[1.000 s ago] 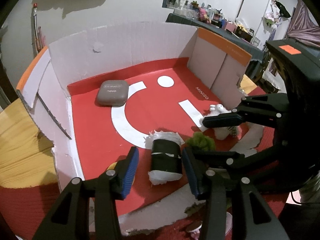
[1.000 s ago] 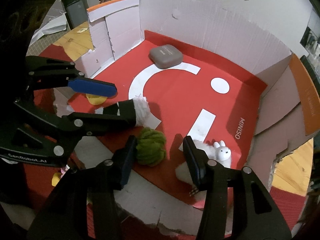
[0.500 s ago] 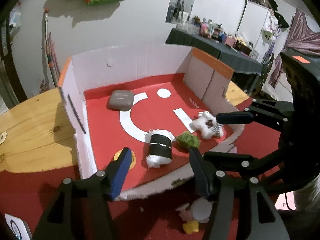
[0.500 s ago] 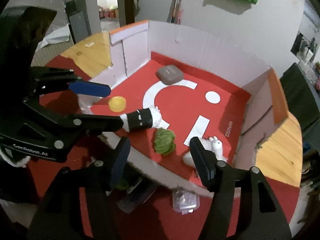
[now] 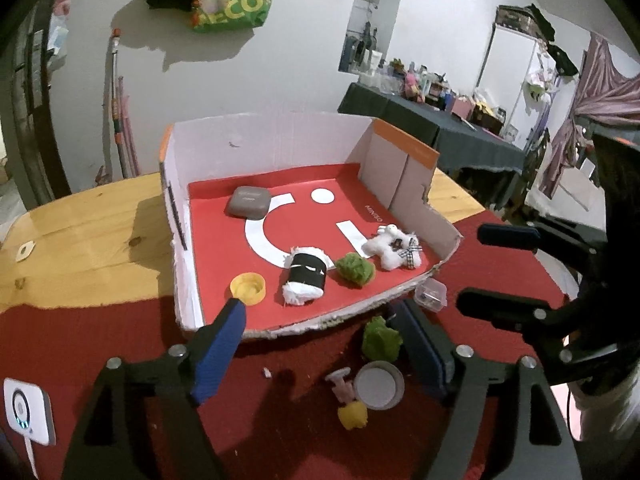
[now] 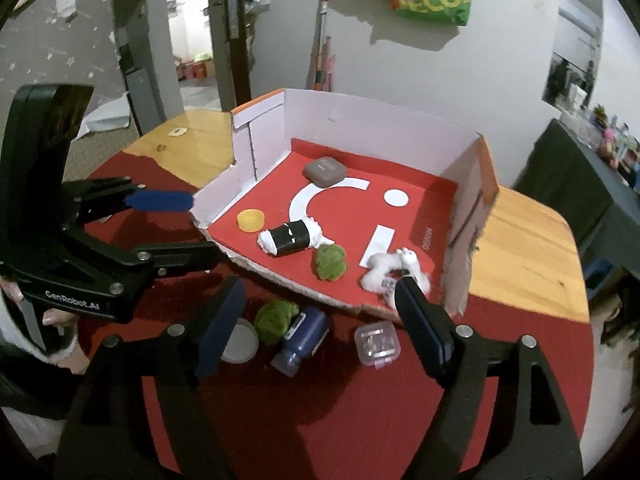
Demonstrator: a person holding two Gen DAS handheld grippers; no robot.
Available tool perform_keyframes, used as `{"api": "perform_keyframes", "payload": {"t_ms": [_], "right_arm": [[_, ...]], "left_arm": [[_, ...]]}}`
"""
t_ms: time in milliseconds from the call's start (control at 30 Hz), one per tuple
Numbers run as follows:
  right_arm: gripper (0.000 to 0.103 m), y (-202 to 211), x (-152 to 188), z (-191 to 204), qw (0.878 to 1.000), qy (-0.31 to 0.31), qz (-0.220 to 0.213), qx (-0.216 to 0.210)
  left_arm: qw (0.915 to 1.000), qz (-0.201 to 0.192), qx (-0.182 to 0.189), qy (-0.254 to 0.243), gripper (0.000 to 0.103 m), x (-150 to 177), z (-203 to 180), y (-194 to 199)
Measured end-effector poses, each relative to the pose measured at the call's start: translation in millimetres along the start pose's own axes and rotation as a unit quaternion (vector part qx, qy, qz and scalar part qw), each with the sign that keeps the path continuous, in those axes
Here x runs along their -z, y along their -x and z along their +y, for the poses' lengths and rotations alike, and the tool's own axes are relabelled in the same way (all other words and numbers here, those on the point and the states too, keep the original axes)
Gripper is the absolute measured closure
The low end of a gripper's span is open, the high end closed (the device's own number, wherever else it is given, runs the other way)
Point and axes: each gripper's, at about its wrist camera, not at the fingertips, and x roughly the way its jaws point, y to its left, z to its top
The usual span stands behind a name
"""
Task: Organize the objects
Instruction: 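Open both grippers to release the roll and yarn ball, then withdraw, then move both grippers back toward the remaining items on the tablecloth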
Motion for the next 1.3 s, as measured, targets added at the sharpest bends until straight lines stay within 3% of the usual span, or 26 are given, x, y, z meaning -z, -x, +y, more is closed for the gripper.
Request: {"api": "perform_keyframes", "payload": {"t_ms": [433,800,1300], "right_arm": [[0.016,21,43,-1,0.997,-0.054,-0.039,0.033],[0.016,5,75,-7,0.993,-0.102,-0.034,0.051],[0.016,-13,85,-14,0.992,-0.113,-0.016,0.049]], "left_arm": [[0.9988,-0.03,-0.028,0.027,0.011,39,-9,19],[0.9964,0.005,-0.051,0.067,0.007,74,-2,-3],[0.9953,0.041,-0.07,0.053,0.007,87,0,-22]]}}
